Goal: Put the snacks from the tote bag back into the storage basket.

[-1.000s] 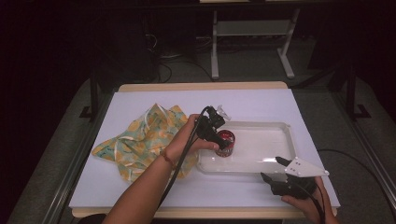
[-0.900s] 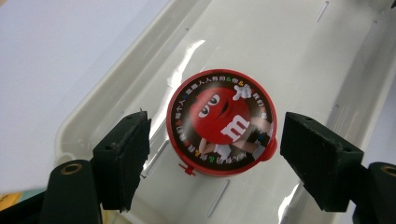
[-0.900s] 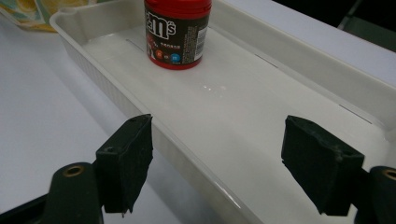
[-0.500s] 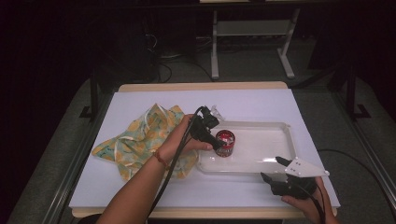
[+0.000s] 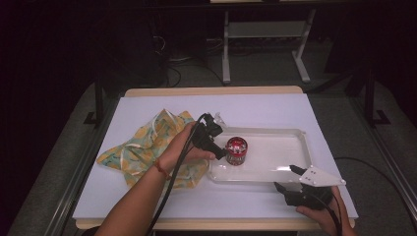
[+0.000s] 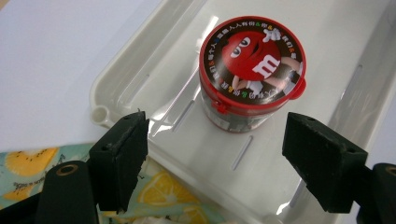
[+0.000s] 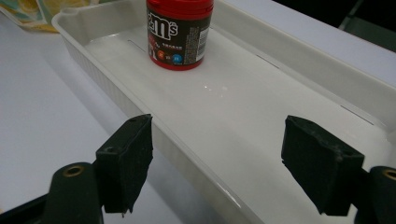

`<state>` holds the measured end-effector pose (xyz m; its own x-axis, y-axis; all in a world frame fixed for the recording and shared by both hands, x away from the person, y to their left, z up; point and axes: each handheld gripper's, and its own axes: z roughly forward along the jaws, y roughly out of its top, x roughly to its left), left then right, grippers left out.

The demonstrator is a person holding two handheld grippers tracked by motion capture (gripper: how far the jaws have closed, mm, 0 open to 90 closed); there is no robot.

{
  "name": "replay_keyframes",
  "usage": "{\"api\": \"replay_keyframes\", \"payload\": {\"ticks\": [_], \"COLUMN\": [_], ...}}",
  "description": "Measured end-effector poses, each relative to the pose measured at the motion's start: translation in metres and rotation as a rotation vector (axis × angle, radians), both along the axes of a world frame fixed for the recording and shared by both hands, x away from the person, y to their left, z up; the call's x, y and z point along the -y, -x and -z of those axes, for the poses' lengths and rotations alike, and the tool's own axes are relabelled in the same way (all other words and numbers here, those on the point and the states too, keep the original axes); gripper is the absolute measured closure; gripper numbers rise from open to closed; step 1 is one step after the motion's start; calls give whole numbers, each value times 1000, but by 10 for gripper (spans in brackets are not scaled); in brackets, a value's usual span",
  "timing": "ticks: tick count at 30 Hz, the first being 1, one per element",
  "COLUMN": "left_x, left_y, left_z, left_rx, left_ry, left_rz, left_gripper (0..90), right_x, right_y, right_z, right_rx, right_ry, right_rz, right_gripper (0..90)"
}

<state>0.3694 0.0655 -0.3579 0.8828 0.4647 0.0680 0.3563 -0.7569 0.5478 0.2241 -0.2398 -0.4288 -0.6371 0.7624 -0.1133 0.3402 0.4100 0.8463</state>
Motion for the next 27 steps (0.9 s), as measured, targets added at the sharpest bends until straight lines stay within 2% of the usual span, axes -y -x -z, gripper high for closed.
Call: {"api": "replay_keyframes", "payload": {"ticks": [10, 19, 25, 27], "left_x": [-15, -24, -29, -32], "left_y": [-1, 2, 7, 7], "left_z": [2, 4, 3, 3], "left_rx": [23, 41, 65, 70], "left_ry": [-12, -23, -60, -54], "left_rz": [-13, 7, 18, 15], "left_gripper": [223, 216, 210, 209], "right_x": [0, -1, 0, 0], "right_y": [0, 0, 0, 0], "right_z": [0, 0, 1, 1], "right_rx": [0, 0, -4, -3], "right_ry": [-1, 0, 0, -1], "right_rz": [0, -1, -3, -2], "right_gripper": [243, 243, 243, 243]}}
